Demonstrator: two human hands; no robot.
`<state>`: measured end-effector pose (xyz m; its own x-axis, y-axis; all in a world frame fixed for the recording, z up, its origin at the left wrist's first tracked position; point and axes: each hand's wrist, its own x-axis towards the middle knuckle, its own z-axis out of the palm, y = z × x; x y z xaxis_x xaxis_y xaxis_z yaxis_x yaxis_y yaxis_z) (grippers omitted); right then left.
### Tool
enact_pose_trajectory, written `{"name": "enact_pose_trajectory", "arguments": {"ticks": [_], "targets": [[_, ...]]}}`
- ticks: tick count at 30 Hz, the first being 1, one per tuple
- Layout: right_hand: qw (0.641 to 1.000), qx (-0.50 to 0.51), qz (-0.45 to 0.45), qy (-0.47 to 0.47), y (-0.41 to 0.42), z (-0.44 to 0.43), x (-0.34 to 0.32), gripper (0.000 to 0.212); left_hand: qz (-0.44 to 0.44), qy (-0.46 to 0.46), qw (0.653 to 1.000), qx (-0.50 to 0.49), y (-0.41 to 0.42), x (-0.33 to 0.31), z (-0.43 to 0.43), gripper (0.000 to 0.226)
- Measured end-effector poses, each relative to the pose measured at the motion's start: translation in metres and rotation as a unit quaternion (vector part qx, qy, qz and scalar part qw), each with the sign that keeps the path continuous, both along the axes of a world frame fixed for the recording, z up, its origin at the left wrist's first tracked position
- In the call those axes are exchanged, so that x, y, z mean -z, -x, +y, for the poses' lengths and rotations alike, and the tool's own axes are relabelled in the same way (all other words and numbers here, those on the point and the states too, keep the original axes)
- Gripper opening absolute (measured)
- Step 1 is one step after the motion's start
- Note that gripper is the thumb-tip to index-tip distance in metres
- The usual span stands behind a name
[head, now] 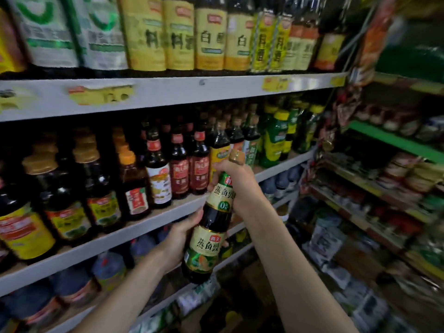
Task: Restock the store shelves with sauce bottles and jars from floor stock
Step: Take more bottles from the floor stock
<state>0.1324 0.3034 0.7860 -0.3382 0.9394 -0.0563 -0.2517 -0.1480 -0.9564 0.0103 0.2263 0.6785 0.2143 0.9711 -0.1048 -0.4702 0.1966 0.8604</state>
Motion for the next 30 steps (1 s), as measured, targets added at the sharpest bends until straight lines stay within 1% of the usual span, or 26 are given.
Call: {"name": "enact_pose_trajectory", "arguments": {"ticks": [2,5,7,9,10,12,13,14,15,17,18,19,20,21,23,24,25,26,27,28,30], "targets": [[1.000,0.011,-0.017,-0.007,-0.029,0.036,0.006,0.016,-0.006,-0.001,0.999,-0.039,-0.033,0.005,0.039,0.052],[0.998,0.041,-0.042,0.001,-0.068,0.095,0.013,0.012,-0.020,0.010,0.996,-0.087,-0.083,0.012,0.094,0.046],[0.997,0.046,-0.056,0.003,-0.092,0.131,0.018,0.012,-0.004,0.028,0.993,-0.118,-0.110,0.020,0.126,0.043],[0.997,0.030,-0.066,0.010,-0.112,0.161,0.024,0.028,0.014,0.043,0.988,-0.148,-0.131,0.025,0.153,0.049],[0.998,0.021,-0.064,0.014,-0.120,0.173,0.028,0.030,0.023,0.038,0.988,-0.148,-0.139,0.028,0.164,0.049],[0.999,0.009,-0.042,0.019,-0.133,0.191,0.030,0.014,0.055,0.028,0.990,-0.126,-0.150,0.030,0.189,0.045],[0.999,0.012,-0.037,0.021,-0.137,0.197,0.031,0.007,0.072,0.038,0.988,-0.132,-0.153,0.026,0.200,0.039],[0.999,0.016,-0.036,0.021,-0.142,0.207,0.034,0.007,0.110,0.055,0.982,-0.142,-0.158,0.023,0.213,0.035],[0.999,0.016,-0.034,0.019,-0.147,0.218,0.038,0.011,0.147,0.066,0.977,-0.137,-0.161,0.021,0.224,0.038],[0.999,0.009,-0.032,0.014,-0.154,0.237,0.045,0.027,0.181,0.049,0.978,-0.092,-0.166,0.017,0.238,0.060],[0.999,0.006,-0.032,0.013,-0.158,0.246,0.047,0.031,0.193,0.036,0.978,-0.068,-0.169,0.013,0.242,0.061],[0.999,0.005,-0.030,0.013,-0.161,0.253,0.049,0.031,0.210,0.021,0.976,-0.051,-0.172,0.010,0.245,0.055],[1.000,0.001,-0.024,0.016,-0.163,0.259,0.050,0.028,0.226,0.001,0.973,-0.036,-0.176,0.008,0.246,0.053],[1.000,-0.004,-0.024,0.019,-0.165,0.265,0.051,0.026,0.231,-0.015,0.972,-0.032,-0.181,0.004,0.249,0.056],[0.999,-0.024,-0.035,0.019,-0.162,0.273,0.050,0.024,0.241,-0.042,0.968,-0.052,-0.190,-0.002,0.256,0.071],[0.998,-0.041,-0.043,0.022,-0.160,0.276,0.047,0.023,0.259,-0.052,0.962,-0.071,-0.192,-0.005,0.260,0.075],[0.996,-0.066,-0.054,0.026,-0.158,0.279,0.043,0.018,0.285,-0.063,0.952,-0.090,-0.193,-0.010,0.263,0.073],[0.992,-0.100,-0.064,0.030,-0.156,0.281,0.037,0.011,0.318,-0.076,0.938,-0.112,-0.190,-0.012,0.266,0.065],[0.987,-0.141,-0.070,0.028,-0.156,0.286,0.029,0.012,0.347,-0.084,0.924,-0.137,-0.187,-0.015,0.267,0.056],[0.981,-0.180,-0.075,0.015,-0.157,0.293,0.022,0.021,0.366,-0.083,0.913,-0.159,-0.182,-0.015,0.268,0.052],[0.972,-0.219,-0.074,-0.046,-0.155,0.313,0.004,0.035,0.379,-0.066,0.899,-0.207,-0.171,-0.015,0.268,0.056]]}}
